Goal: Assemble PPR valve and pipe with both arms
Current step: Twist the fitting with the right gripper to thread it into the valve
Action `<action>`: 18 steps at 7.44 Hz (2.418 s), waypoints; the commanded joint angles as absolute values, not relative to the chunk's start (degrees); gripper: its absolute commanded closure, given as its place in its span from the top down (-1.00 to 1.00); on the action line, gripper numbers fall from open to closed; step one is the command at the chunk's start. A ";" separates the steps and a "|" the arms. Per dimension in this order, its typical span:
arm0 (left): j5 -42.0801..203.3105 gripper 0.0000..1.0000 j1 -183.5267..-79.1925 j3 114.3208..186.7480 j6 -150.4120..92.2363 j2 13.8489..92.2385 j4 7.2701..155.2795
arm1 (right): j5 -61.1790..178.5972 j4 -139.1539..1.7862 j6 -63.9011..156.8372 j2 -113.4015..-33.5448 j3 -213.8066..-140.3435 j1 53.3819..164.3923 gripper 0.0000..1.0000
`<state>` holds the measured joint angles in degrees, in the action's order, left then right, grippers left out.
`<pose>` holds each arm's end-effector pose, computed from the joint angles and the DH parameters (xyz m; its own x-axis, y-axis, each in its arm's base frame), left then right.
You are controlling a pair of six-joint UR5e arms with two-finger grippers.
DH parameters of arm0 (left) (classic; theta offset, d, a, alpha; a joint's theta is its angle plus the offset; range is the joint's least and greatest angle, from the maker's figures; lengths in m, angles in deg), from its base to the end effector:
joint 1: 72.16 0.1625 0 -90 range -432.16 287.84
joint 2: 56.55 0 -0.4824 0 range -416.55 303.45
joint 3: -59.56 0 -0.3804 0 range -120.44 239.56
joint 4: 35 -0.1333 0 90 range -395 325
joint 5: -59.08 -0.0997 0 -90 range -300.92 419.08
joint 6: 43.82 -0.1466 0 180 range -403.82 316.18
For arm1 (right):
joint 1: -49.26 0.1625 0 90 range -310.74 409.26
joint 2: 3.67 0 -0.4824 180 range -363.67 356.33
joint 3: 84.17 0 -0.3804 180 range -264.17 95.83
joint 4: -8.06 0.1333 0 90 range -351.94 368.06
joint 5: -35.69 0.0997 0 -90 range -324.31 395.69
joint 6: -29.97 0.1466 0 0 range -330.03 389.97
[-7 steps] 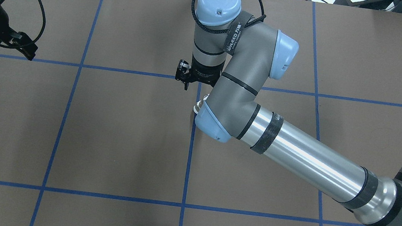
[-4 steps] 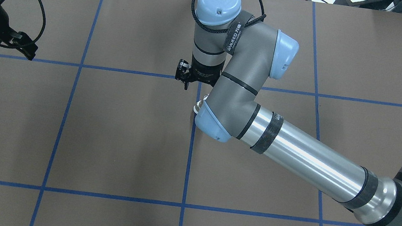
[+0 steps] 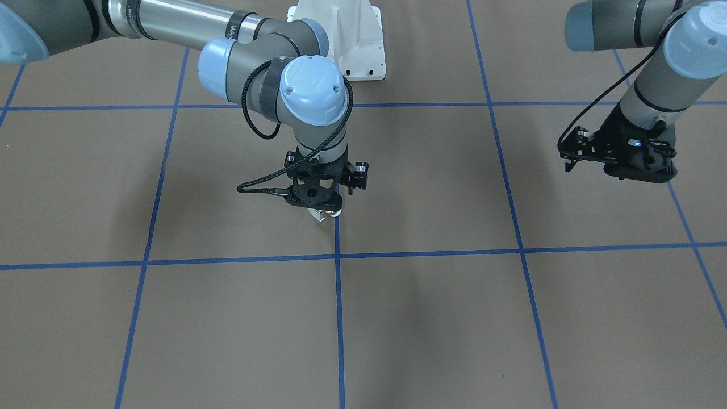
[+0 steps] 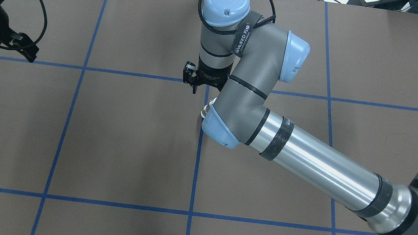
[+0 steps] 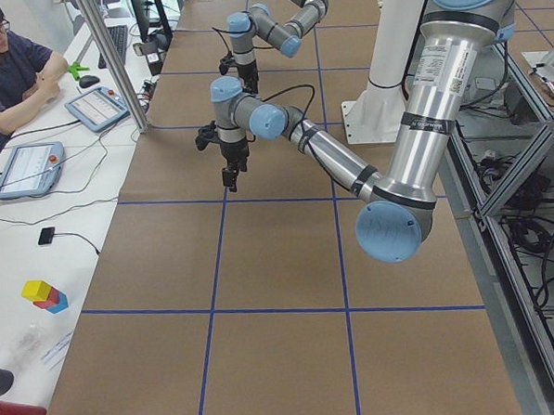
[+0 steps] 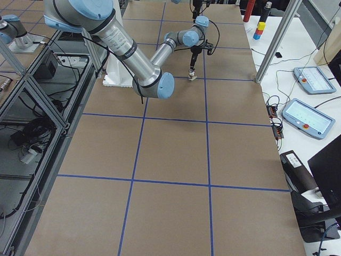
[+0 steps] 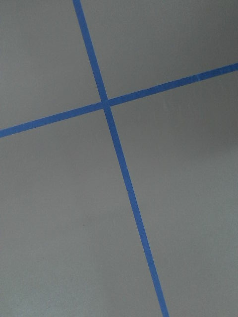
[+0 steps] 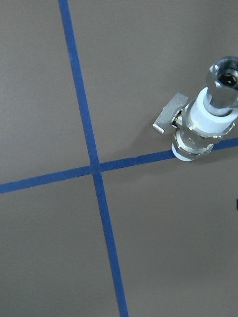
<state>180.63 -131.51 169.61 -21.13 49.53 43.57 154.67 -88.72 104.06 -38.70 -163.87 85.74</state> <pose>0.2488 -0.5310 0.4736 0.7522 0.2729 -0.5998 -0.1875 0.9612 0.2022 -0.6247 -0.5394 0.2119 0.6872 0.2099 0.6954 -0.0961 0.9752 -0.1994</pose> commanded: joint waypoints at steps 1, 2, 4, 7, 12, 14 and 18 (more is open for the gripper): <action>180.63 1.00 -131.58 169.52 -21.23 49.53 43.57 | 154.60 -88.70 104.41 -38.65 -163.88 85.64 -0.02; 180.63 1.00 -131.58 169.52 -21.23 49.53 43.57 | 154.60 -88.70 104.93 -38.56 -163.88 85.64 -0.20; 180.63 1.00 -131.67 169.52 -21.23 49.53 43.57 | 154.52 -88.62 105.63 -38.47 -163.97 85.64 -0.62; 180.55 1.00 -131.67 169.52 -21.40 49.53 43.57 | 154.52 -88.62 105.64 -38.65 -164.41 85.47 -1.00; 180.55 1.00 -131.58 169.43 -21.41 49.53 43.57 | 154.43 -88.53 105.64 -38.65 -164.41 85.12 -1.00; 180.55 1.00 -131.58 169.34 -21.41 49.53 43.57 | 154.43 -88.53 105.64 -38.38 -164.41 85.11 -1.00; 180.55 1.00 -131.67 169.34 -21.49 49.53 43.57 | 154.43 -86.96 105.73 -38.38 -164.41 84.85 -1.00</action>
